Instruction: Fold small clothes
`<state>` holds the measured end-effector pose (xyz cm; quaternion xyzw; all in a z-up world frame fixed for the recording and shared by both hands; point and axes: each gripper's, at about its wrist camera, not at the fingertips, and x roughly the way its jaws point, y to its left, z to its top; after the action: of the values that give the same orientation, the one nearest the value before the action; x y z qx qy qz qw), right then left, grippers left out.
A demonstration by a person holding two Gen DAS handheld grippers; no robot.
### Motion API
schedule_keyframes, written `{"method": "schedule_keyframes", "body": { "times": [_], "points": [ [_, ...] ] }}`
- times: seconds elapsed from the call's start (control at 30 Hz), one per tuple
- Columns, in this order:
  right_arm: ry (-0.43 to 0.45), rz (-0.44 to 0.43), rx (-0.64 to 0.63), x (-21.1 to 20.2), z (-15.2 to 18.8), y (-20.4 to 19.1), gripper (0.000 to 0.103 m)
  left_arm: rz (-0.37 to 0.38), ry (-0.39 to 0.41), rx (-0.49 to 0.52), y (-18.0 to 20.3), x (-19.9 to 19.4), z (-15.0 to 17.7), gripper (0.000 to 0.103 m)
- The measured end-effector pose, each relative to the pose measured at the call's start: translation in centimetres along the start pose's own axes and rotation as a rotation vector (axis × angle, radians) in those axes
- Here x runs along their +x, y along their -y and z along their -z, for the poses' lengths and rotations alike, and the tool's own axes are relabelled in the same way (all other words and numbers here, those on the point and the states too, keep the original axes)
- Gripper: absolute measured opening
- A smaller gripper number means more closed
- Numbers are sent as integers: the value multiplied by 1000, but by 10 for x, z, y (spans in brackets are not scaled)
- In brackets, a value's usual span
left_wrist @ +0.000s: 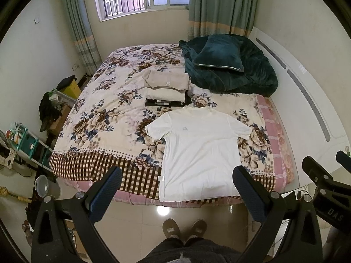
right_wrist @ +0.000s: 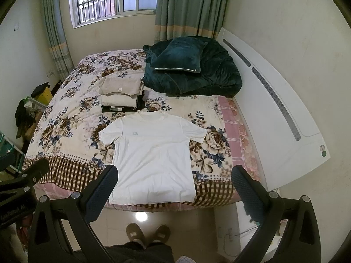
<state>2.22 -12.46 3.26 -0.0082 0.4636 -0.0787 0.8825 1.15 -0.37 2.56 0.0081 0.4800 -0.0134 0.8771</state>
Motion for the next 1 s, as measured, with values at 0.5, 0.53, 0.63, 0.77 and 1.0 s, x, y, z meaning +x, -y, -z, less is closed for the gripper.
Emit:
{"method": "schedule_keyframes", "body": {
  "times": [0.5,0.53,0.63,0.77,1.0],
  "points": [
    [2,1,3,0,1,-1,103,6,-1,-6,1,3,-4,103],
    [1,0,1,0,2,-1,103,5,-2,-6,1,4,-5,103],
    [-3,-1,4,1,-1,0,103,8,0,-8,1,4,-4,103],
    [-5,1,6,1,-2,-1,103,12,-2,-6,1,7,-5,103],
    [-20,-4,26,18,-5,2,103,6,10,8,-1,45,-12,103]
  ]
}}
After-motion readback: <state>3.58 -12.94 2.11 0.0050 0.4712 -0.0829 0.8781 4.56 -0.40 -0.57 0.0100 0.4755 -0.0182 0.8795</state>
